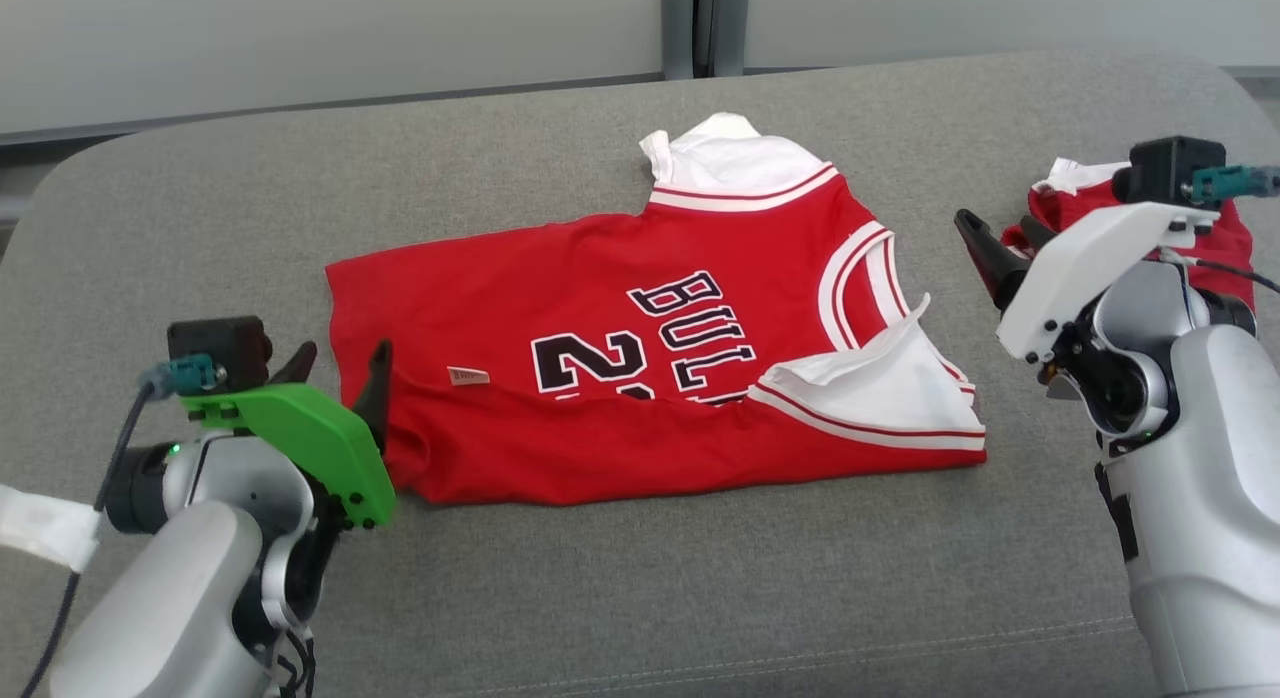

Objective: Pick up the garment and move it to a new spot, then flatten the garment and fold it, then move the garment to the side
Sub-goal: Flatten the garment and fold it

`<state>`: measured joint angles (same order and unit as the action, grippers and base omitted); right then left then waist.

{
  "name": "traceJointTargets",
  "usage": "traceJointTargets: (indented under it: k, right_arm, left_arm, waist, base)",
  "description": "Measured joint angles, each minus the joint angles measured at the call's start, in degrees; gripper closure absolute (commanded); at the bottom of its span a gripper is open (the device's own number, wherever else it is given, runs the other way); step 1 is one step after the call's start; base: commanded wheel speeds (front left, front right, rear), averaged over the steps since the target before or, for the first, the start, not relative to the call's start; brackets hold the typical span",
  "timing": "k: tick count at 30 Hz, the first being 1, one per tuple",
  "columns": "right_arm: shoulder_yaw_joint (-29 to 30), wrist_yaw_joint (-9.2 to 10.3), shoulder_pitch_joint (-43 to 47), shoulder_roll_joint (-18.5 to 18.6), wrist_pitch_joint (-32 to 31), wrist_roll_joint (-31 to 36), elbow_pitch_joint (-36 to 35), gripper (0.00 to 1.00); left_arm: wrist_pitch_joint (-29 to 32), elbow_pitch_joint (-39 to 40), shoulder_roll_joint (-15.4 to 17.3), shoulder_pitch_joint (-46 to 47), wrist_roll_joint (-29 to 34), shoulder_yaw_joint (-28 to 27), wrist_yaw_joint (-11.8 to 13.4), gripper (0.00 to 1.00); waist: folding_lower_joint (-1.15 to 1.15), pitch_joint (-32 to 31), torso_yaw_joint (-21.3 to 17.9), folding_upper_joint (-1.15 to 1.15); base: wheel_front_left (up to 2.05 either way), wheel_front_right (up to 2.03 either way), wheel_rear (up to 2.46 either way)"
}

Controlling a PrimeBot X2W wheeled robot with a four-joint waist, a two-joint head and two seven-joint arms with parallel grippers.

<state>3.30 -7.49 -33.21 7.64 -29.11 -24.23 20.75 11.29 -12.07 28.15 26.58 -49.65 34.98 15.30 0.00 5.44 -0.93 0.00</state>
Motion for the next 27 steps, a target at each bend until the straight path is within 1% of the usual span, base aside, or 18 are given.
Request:
traceJointTargets:
  k: [3,4,5,10,11,15,22,27]
  right_arm:
    - [-0.6,0.00,3.7,1.1,2.7,-1.8,-4.0,0.00]
    - [-0.6,0.00,3.7,1.1,2.7,-1.8,-4.0,0.00]
    - [-0.6,0.00,5.9,1.5,4.4,-2.5,-6.4,0.00]
    - [0.8,0.00,10.6,1.6,7.4,-3.9,-11.4,0.00]
    - [0.8,0.00,10.6,1.6,7.4,-3.9,-11.4,0.00]
    - [1.7,0.00,14.2,0.4,9.2,-4.4,-14.7,0.00]
    - [1.9,0.00,19.3,-1.2,11.1,-4.4,-18.4,0.00]
    - [1.3,0.00,21.3,-1.6,11.9,-4.3,-20.1,0.00]
  left_arm:
    - [-3.4,1.0,-0.6,-3.4,1.0,0.8,0.0,0.00]
    - [-3.4,1.0,-0.6,-3.4,1.0,0.8,0.0,0.00]
    - [-5.1,1.4,-0.8,-5.4,1.5,1.3,0.3,0.00]
    - [-9.1,2.4,-1.7,-9.4,3.2,2.7,0.9,0.00]
    - [-9.1,2.4,-1.7,-9.4,3.2,2.7,0.9,0.00]
    - [-11.4,1.6,-2.4,-11.8,4.1,3.9,1.4,0.00]
    - [-14.2,0.2,-4.7,-13.8,3.5,3.7,1.9,0.00]
    - [-14.9,-1.1,-5.0,-14.2,3.7,4.2,1.9,0.00]
  waist:
    - [0.00,-1.3,0.1,0.00]
    - [0.00,-1.3,0.1,0.00]
    - [0.00,-2.0,0.2,0.00]
    - [0.00,-3.5,0.3,0.00]
    - [0.00,-3.5,0.3,0.00]
    - [0.00,-4.2,0.4,0.00]
    - [0.00,-5.0,0.0,0.00]
    - [0.00,-5.1,-0.5,0.00]
  base:
    - [0.00,0.00,0.00]
    - [0.00,0.00,0.00]
    - [0.00,0.00,0.00]
    - [0.00,0.00,0.00]
    - [0.00,0.00,0.00]
    - [0.00,0.00,0.00]
    - [0.00,0.00,0.00]
    - [0.00,0.00,0.00]
